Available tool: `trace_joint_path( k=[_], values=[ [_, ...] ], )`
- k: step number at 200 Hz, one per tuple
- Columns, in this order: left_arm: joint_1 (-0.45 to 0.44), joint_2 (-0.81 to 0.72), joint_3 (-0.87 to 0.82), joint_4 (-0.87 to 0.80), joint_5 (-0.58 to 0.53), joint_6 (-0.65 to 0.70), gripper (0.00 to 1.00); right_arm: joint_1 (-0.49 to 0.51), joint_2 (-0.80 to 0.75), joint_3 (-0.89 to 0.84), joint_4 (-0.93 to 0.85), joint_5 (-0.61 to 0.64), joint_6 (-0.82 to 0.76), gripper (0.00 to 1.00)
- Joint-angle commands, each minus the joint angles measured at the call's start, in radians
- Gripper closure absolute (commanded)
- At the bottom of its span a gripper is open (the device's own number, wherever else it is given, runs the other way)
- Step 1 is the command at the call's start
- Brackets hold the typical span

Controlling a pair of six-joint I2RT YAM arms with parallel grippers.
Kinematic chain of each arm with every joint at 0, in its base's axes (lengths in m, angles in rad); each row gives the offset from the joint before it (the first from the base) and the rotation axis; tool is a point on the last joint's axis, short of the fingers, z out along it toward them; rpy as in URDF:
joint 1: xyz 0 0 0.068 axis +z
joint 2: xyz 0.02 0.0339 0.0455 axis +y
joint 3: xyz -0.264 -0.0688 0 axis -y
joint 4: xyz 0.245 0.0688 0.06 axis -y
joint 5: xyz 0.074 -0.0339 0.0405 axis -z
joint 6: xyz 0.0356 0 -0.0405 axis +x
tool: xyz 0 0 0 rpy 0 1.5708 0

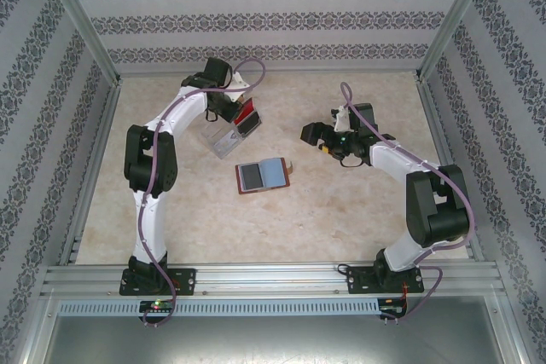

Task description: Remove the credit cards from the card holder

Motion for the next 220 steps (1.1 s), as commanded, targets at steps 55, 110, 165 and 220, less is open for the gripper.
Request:
trace_joint_path(
  k=[55, 110, 165, 220],
  values=[
    [-0.012, 0.017, -0.01, -0.003, -0.043, 0.008, 0.9, -0.007, 0.005, 0.028, -0.021, -0.023, -0.009, 0.02],
    [-0.026, 0.005, -0.007, 0.008, -0.061, 0.004, 0.7, -0.009, 0.005, 0.032, -0.03, -0.021, -0.012, 0.03],
    [-0.028, -0.132, -0.057, 0.069, -0.03, -0.138, 0.58, 0.012, -0.051, 0.035, -0.086, 0.039, -0.048, 0.06],
    [-0.025, -0.435, -0.373, 0.218, -0.224, -0.47, 0.38, 0.246, -0.097, 0.121, -0.28, 0.292, -0.161, 0.1]
  ],
)
